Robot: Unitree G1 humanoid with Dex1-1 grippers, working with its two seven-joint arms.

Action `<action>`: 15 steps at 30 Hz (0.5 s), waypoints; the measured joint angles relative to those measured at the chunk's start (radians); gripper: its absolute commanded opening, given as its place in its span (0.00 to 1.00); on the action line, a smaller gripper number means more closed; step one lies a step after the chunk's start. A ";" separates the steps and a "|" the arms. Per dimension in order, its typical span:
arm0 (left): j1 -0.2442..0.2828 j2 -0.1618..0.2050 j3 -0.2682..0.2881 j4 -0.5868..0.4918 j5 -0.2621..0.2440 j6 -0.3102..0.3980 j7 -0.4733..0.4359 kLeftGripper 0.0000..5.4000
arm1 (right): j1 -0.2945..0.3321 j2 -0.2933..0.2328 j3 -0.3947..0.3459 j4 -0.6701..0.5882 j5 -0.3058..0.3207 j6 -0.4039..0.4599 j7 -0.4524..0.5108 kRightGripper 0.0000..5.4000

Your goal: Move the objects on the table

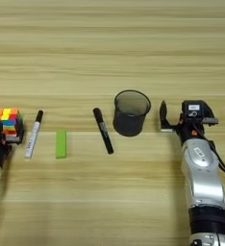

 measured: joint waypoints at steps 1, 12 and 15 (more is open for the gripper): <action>-0.001 0.000 0.000 -0.001 0.003 -0.005 0.003 0.89 | 0.000 0.000 0.000 0.000 0.000 0.000 0.000 1.00; -0.001 0.000 -0.005 -0.075 0.032 -0.112 0.013 1.00 | 0.034 0.000 -0.007 -0.087 0.002 0.021 0.000 1.00; -0.001 -0.002 -0.005 -0.076 0.035 -0.114 0.015 1.00 | 0.101 0.003 -0.002 -0.194 0.002 0.047 0.007 1.00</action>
